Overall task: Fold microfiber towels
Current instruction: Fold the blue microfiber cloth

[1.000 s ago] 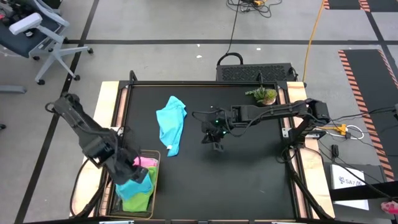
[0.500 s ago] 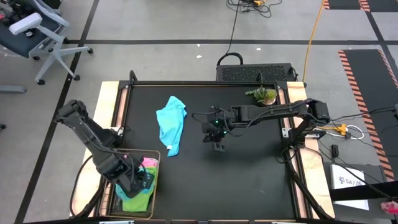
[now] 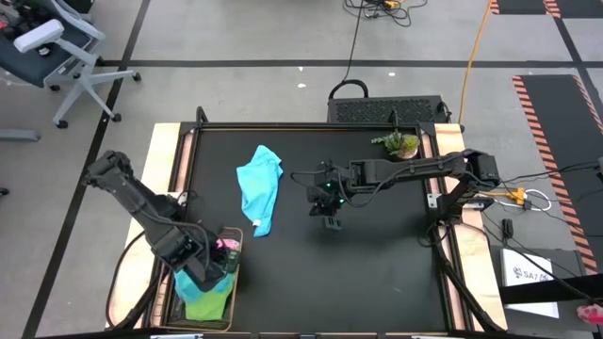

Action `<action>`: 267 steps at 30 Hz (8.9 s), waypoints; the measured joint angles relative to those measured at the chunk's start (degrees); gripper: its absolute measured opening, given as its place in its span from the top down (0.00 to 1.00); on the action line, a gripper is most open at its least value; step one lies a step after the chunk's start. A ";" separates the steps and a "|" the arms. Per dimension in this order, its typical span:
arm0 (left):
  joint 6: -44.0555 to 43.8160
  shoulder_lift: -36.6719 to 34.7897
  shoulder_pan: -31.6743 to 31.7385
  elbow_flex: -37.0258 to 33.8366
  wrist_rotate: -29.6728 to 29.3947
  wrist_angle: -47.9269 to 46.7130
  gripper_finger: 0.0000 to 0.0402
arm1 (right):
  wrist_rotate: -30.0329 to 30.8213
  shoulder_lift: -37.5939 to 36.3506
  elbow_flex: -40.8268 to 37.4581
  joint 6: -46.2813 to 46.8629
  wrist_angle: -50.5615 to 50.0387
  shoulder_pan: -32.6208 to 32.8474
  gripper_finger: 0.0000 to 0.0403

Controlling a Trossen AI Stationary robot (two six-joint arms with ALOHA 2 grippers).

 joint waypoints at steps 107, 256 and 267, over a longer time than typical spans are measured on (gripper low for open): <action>36.66 -20.40 34.36 -0.02 -29.98 -12.98 0.57 | 3.28 2.12 8.37 1.49 -5.26 -5.64 1.00; 40.81 -15.87 34.34 0.00 -25.48 -12.52 0.57 | 13.08 9.86 10.62 -1.16 -36.50 0.08 1.00; 41.72 -17.32 34.34 0.00 -24.32 -12.70 0.57 | 13.77 -4.04 1.44 7.28 -18.14 0.00 1.00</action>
